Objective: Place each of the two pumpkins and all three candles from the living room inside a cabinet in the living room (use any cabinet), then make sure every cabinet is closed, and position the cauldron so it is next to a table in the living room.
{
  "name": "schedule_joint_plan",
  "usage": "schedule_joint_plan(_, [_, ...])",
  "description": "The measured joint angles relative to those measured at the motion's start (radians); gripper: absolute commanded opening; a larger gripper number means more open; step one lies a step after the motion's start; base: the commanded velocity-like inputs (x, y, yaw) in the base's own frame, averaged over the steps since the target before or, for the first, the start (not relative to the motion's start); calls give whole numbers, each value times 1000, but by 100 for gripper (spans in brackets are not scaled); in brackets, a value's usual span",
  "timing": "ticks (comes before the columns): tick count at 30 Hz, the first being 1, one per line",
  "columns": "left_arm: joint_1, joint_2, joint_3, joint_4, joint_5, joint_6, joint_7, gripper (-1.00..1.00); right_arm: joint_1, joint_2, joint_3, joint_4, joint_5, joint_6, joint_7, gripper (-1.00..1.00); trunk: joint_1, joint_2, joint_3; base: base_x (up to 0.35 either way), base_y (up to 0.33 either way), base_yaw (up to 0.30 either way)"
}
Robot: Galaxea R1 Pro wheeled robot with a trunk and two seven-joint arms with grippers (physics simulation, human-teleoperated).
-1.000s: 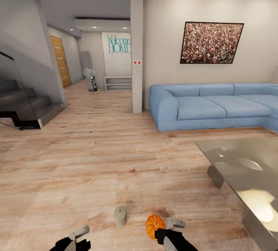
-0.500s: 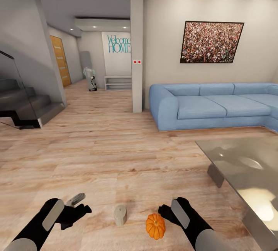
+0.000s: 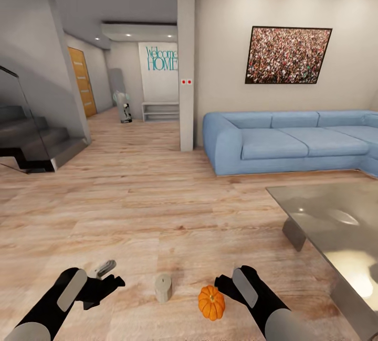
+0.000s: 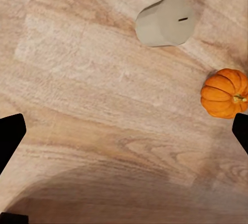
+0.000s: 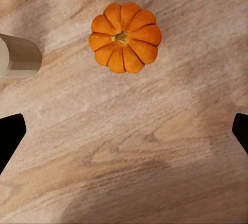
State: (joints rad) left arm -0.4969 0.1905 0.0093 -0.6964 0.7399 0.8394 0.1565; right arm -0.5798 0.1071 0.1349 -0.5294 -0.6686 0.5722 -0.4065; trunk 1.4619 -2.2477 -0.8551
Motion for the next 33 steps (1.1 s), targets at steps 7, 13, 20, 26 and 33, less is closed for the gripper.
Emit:
schedule_joint_plan(7, [0, 0, 0, 0, 2, 2, 0, 100, 0, 3, -1, 0, 0, -4, 0, 100, 27, -49, -22, 0, 0, 0])
schedule_joint_plan(13, [0, 0, 0, 0, 2, 3, 0, 100, 1, 3, -1, 0, 0, -6, 0, 100, 50, -91, -41, 0, 0, 0])
schedule_joint_plan(20, [0, 2, 0, 0, 2, 5, -1, 100, 1, 3, -1, 0, 0, -6, 0, 100, 77, -140, -63, 0, 0, 0])
schedule_joint_plan(26, [0, 4, 8, -1, 3, 29, -3, 100, 2, 3, -3, -1, 0, -9, 6, 100, 100, -182, -81, 0, 0, 0])
schedule_joint_plan(33, [0, 42, 81, -2, 2, 117, -190, 100, 3, 1, -82, 0, 1, -12, 46, 100, 127, -231, -103, 0, 0, 0])
